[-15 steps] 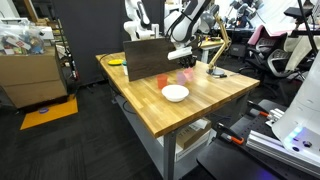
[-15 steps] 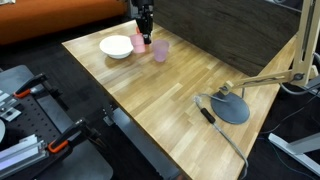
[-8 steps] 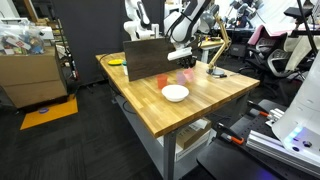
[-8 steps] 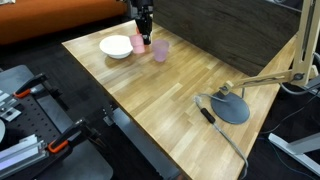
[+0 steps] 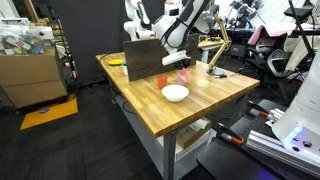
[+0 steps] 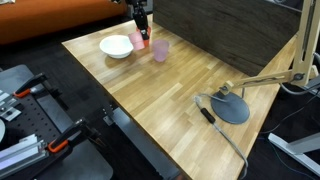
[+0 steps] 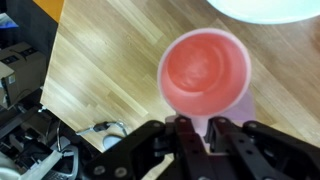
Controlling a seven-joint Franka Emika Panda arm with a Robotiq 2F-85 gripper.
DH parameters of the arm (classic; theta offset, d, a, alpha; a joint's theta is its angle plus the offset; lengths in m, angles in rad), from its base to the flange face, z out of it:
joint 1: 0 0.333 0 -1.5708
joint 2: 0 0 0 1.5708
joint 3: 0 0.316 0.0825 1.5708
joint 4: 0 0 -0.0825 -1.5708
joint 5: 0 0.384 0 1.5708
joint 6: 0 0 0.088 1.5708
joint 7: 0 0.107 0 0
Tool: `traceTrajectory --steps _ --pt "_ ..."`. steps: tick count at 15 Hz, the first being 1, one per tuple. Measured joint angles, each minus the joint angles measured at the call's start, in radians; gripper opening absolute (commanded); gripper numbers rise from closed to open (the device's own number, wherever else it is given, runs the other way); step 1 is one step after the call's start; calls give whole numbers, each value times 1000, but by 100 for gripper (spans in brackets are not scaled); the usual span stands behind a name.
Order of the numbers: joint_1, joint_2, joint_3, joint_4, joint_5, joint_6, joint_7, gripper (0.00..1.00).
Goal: Pour the liquid from the pink cup into the white bowl
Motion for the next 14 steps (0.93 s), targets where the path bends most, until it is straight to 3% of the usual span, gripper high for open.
traceTrajectory --steps 9,14 --pt "84 38 42 46 -141 -122 17 4" --pt "90 42 74 45 -219 -180 27 4"
